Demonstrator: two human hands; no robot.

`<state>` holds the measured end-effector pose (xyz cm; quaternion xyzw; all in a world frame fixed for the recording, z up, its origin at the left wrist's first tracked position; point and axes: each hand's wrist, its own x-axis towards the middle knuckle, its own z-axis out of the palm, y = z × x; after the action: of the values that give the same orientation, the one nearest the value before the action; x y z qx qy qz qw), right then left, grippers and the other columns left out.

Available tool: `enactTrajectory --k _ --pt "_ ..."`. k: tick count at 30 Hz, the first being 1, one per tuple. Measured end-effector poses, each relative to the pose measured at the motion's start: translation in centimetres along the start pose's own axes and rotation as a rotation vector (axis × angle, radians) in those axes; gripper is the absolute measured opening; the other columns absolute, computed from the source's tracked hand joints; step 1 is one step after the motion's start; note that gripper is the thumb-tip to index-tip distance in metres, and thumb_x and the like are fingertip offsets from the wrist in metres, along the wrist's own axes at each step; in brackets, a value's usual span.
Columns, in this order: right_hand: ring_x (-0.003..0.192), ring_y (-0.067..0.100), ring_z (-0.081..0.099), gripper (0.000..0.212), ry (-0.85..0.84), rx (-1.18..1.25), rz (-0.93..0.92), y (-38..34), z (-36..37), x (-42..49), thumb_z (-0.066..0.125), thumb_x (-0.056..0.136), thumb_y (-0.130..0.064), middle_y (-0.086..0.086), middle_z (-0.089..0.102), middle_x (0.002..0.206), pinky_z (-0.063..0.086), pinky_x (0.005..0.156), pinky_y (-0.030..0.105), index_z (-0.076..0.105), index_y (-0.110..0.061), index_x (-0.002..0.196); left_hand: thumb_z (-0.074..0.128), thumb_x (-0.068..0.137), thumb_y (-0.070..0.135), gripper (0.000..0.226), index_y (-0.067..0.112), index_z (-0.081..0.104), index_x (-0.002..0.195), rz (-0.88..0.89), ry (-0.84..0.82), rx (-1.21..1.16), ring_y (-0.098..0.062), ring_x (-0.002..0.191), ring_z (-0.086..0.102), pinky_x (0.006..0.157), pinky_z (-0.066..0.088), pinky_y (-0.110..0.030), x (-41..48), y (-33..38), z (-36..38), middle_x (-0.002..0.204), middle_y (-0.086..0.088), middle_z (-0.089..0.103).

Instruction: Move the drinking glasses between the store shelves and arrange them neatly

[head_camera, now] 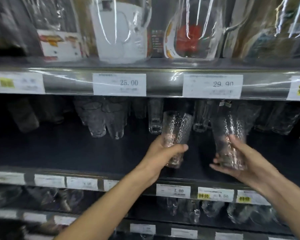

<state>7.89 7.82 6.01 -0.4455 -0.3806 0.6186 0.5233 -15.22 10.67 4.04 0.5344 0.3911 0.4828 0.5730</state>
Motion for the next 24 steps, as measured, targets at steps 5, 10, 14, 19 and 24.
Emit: enactTrajectory --k 5,10,14,19,24 --pt "0.056 0.026 0.064 0.09 -0.165 0.137 -0.005 3.4 8.1 -1.5 0.096 0.025 -0.055 0.016 0.072 0.088 0.056 0.048 0.036 0.073 -0.012 0.1 0.079 0.07 0.039 0.051 0.016 0.061 0.112 -0.001 0.153 -0.175 -0.019 0.069 0.064 0.064 0.054 -0.031 -6.3 1.1 -4.6 0.091 -0.009 0.067" --pt "0.048 0.024 0.054 0.079 -0.347 0.29 0.047 7.4 15.6 -1.3 0.091 0.04 -0.054 0.015 0.065 0.08 0.045 0.044 0.027 0.074 -0.008 0.102 0.075 0.063 0.055 0.03 0.03 0.072 0.08 0.09 0.335 -0.212 -0.025 0.063 0.067 0.074 0.049 -0.044 -10.9 2.0 -9.8 0.085 -0.01 0.071" --pt "0.047 0.023 0.052 0.07 -0.46 0.326 0.098 9.0 20.0 -1.2 0.09 0.045 -0.055 0.014 0.064 0.082 0.043 0.045 0.025 0.074 -0.011 0.098 0.071 0.068 0.058 0.044 0.024 0.069 0.095 0.109 0.424 -0.188 -0.024 0.061 0.064 0.07 0.052 -0.041 -13.5 2.6 -13.3 0.09 -0.011 0.071" --pt "0.047 0.022 0.052 0.078 -0.49 0.301 0.103 10.0 23.6 -0.9 0.089 0.046 -0.056 0.014 0.063 0.083 0.046 0.046 0.027 0.071 -0.008 0.105 0.069 0.068 0.07 0.086 0.009 0.053 0.126 0.049 0.491 -0.115 -0.027 0.068 0.066 0.073 0.056 -0.042 -14.7 2.4 -16.5 0.096 -0.012 0.072" --pt "0.054 0.024 0.058 0.084 -0.407 0.163 0.044 10.6 25.5 -0.8 0.088 0.043 -0.062 0.012 0.068 0.087 0.05 0.048 0.032 0.072 -0.012 0.107 0.057 0.055 0.096 0.11 0.023 0.052 0.137 -0.059 0.443 -0.069 -0.04 0.132 0.049 0.112 0.035 -0.058 -13.8 1.8 -19.2 0.139 -0.017 0.056"
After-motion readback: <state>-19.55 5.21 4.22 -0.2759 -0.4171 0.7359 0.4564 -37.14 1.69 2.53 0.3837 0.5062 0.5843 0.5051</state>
